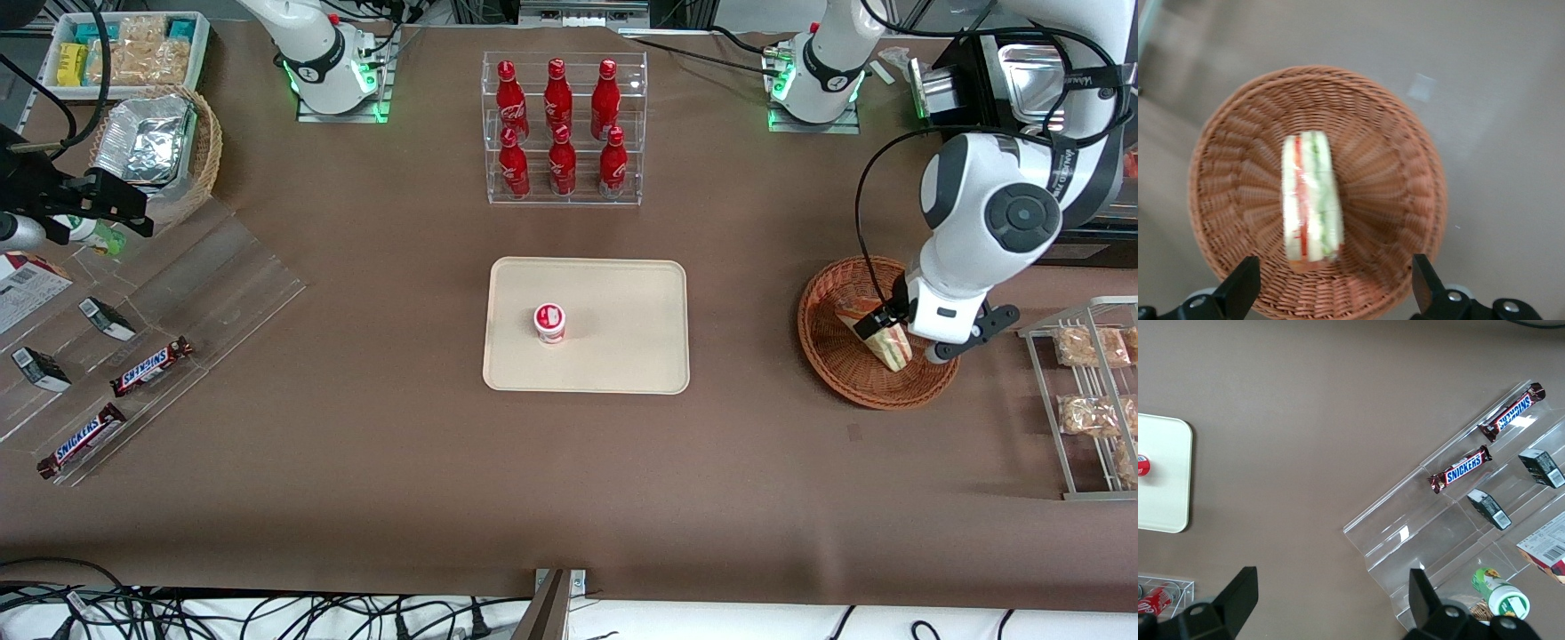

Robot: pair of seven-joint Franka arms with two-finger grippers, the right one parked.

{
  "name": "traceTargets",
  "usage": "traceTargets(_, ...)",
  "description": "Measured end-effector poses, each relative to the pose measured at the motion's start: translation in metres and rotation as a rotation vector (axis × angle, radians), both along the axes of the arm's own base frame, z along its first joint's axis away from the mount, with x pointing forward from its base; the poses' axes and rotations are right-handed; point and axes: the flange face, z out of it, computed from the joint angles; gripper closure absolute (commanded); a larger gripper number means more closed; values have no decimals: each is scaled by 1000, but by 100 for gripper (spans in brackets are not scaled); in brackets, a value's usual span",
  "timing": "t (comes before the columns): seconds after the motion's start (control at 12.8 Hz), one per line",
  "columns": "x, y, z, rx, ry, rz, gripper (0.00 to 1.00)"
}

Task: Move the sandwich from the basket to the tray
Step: 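Close the left gripper on the sandwich and lift it from the basket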

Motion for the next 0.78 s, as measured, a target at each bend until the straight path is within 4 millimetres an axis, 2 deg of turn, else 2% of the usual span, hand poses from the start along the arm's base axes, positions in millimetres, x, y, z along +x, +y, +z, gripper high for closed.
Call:
traceTargets(0.16, -7, 1, -5, 48, -35, 58, 0)
traceTargets(0.47, -26, 2, -41, 68, -94, 67, 0)
traceTargets(0.78, -36, -1, -54, 96, -116, 77, 0)
